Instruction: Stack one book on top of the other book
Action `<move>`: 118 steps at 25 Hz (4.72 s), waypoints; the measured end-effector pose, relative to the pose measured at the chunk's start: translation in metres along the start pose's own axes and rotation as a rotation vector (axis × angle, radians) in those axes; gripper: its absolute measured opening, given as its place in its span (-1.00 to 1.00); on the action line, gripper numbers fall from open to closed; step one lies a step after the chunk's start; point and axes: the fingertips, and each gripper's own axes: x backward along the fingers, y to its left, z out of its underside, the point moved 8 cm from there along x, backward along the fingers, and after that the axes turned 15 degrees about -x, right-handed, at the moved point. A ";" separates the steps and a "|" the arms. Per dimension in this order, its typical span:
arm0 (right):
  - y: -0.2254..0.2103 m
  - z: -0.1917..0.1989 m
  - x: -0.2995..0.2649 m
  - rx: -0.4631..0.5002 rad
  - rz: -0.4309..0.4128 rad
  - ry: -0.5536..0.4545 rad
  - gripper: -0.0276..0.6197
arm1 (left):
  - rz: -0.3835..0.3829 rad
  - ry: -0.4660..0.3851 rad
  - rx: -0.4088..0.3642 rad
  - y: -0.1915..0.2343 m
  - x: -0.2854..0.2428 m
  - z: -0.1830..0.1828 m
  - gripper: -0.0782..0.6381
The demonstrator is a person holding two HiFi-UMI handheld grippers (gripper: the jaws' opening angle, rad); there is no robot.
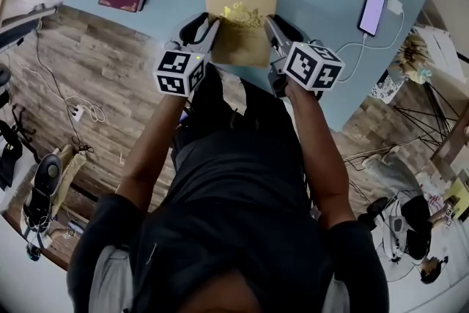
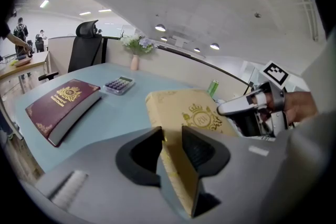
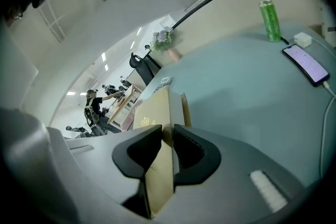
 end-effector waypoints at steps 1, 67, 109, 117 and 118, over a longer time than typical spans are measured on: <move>0.007 0.002 -0.003 0.002 -0.001 -0.007 -0.70 | -0.002 -0.007 -0.003 0.005 0.004 0.000 -0.29; 0.239 0.048 -0.320 0.259 -0.124 0.295 -0.65 | -0.183 -0.083 0.336 0.313 0.124 0.081 -0.18; 0.218 0.033 -0.296 -0.105 -0.059 0.112 -0.65 | -0.015 0.016 -0.079 0.383 0.023 -0.015 -0.25; 0.217 0.031 -0.295 -0.102 -0.055 0.103 -0.65 | 0.008 0.009 -0.088 0.384 0.018 -0.019 -0.25; 0.217 0.031 -0.295 -0.100 -0.057 0.103 -0.65 | 0.011 0.007 -0.085 0.385 0.018 -0.019 -0.25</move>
